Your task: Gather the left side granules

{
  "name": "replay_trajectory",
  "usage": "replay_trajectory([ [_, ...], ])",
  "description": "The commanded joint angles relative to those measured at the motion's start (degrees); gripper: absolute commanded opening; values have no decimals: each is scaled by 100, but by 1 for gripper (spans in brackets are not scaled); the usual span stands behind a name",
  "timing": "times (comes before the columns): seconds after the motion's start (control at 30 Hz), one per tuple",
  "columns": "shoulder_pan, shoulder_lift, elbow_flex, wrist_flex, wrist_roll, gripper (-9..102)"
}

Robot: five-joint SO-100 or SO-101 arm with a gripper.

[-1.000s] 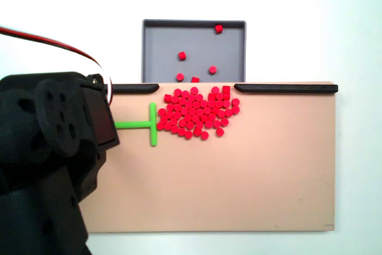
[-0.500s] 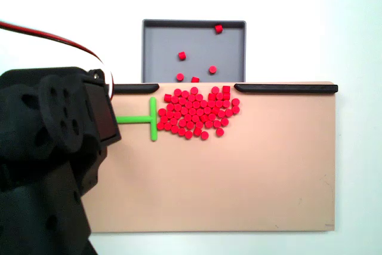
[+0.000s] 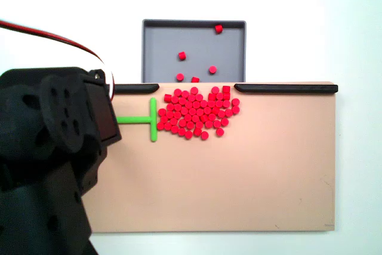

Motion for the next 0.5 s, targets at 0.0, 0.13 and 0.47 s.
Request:
replay_trajectory([
  [0.0,123,-9,-105,-26,9,0],
  [0.13,167,-9,-105,-26,-18,0],
  [0.47,272,0,-70,-26,-79,0],
])
